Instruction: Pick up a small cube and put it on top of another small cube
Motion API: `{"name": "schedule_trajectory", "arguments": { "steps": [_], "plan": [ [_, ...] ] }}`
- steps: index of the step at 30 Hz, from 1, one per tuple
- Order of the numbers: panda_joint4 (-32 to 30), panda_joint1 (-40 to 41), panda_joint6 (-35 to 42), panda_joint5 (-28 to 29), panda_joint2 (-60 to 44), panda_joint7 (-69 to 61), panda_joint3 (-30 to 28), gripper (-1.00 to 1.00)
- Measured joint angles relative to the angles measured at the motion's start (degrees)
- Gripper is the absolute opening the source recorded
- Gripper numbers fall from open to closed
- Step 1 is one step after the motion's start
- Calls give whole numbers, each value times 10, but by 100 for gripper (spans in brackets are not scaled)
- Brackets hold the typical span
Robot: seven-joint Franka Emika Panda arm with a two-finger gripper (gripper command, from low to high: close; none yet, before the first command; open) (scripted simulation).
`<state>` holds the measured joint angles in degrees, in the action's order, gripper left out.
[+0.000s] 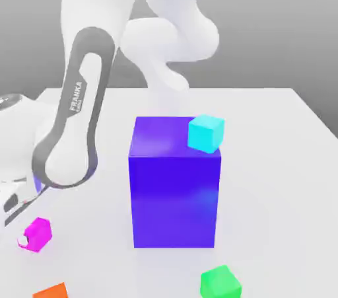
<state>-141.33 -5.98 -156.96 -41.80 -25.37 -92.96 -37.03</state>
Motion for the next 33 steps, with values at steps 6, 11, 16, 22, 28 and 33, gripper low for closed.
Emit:
{"name": "schedule_trajectory", "arguments": {
  "steps": [6,11,16,22,28,33],
  "plan": [
    [-21,-99,39,114,70,144,-114,-100],
    [-12,-195,64,156,88,339,-199,-100],
    [-2,-304,89,182,98,527,-293,-100],
    [11,-444,123,178,86,728,-408,-100],
    [27,-558,166,127,40,896,-492,-100],
    [40,-621,204,75,-10,1030,-530,-100]
  ]
}}
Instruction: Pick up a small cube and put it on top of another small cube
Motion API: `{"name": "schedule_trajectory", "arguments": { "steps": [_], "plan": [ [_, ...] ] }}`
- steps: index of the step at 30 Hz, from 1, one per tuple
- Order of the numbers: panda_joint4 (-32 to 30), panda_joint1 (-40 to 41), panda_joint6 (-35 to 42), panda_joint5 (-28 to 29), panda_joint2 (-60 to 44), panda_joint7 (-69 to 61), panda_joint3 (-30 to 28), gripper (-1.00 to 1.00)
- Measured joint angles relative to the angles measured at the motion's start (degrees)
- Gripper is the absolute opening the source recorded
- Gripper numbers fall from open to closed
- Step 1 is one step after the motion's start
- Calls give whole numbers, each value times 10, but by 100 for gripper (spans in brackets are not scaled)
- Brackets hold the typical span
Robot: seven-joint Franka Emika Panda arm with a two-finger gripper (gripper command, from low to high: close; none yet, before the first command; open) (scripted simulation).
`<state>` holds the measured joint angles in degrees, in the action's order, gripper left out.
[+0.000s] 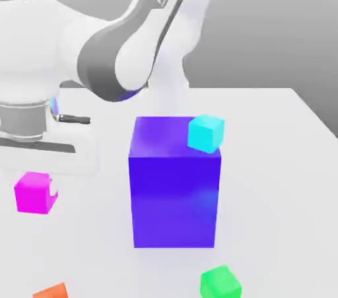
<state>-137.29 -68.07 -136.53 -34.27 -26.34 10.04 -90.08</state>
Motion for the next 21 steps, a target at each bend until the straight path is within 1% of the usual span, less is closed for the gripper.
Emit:
{"name": "schedule_trajectory", "arguments": {
  "steps": [9,21],
  "plan": [
    [21,-74,67,-84,-87,250,-29,-100],
    [41,-140,141,-179,-188,599,-27,-100]
  ]
}}
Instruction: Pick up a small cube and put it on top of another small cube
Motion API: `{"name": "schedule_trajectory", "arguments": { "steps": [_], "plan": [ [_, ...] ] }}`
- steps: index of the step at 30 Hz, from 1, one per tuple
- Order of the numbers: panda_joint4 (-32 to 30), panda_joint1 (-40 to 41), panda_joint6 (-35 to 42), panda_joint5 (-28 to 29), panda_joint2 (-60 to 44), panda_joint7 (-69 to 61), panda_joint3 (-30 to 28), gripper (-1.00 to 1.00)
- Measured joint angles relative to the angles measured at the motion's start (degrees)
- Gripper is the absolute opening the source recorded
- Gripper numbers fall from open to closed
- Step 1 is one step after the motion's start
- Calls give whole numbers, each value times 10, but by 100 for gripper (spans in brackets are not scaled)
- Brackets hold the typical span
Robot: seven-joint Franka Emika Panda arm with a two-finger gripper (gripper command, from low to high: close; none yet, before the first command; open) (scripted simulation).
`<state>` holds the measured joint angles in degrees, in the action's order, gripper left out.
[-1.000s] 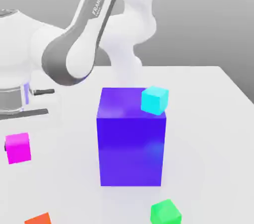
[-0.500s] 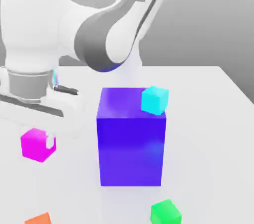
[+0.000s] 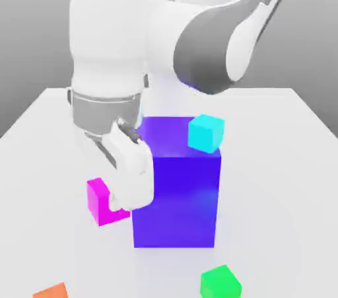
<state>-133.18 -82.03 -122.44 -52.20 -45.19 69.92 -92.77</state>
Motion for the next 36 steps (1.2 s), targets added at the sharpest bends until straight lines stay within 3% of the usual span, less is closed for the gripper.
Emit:
{"name": "schedule_trajectory", "arguments": {
  "steps": [23,36],
  "plan": [
    [20,-78,69,-161,-128,685,94,-100],
    [29,-26,36,-216,-165,709,191,-100]
  ]
}}
